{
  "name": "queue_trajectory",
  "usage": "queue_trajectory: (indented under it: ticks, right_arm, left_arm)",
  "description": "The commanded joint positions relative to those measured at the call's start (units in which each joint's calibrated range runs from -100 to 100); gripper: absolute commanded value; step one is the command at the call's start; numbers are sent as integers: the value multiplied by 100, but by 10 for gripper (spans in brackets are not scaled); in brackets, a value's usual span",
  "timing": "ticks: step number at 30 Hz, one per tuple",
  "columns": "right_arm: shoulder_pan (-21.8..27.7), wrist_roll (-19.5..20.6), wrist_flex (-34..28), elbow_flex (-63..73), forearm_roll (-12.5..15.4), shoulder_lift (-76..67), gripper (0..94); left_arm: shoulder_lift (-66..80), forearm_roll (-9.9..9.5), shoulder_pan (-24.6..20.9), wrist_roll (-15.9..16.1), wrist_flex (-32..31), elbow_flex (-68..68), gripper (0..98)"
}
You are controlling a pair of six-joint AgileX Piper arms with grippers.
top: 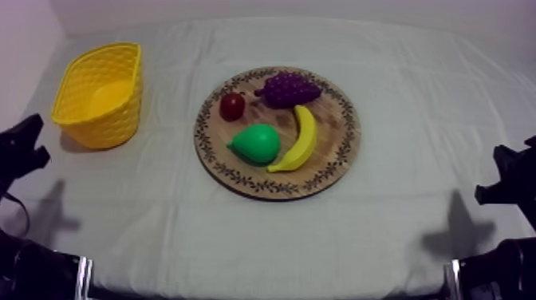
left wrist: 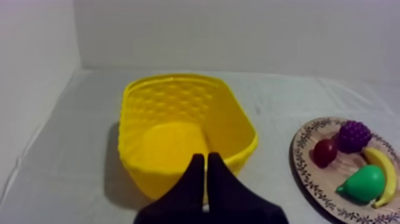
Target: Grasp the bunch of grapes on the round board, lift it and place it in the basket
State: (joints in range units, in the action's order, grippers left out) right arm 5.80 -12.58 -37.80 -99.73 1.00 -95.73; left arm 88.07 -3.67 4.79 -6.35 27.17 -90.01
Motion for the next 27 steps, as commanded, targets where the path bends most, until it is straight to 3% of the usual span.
queue_trajectory:
  ticks: [1,8,18,23,27]
  right_arm:
    - [2,15,-2,-4,0,-2,2]
    - [2,15,-2,-4,0,-2,2]
    - [2,15,-2,-4,0,-2,2]
    - [2,15,-2,-4,0,-2,2]
    - [2,15,-2,-4,0,-2,2]
  left_arm:
    - [-735,-144,159,-61,-1,797,0]
    - [-2384,-486,977,-171,433,2467,0]
    - [-3838,-559,1605,-61,530,3258,0]
    - [-4369,-583,1738,-80,493,3637,0]
    - [-4819,-584,1809,-18,835,4249,0]
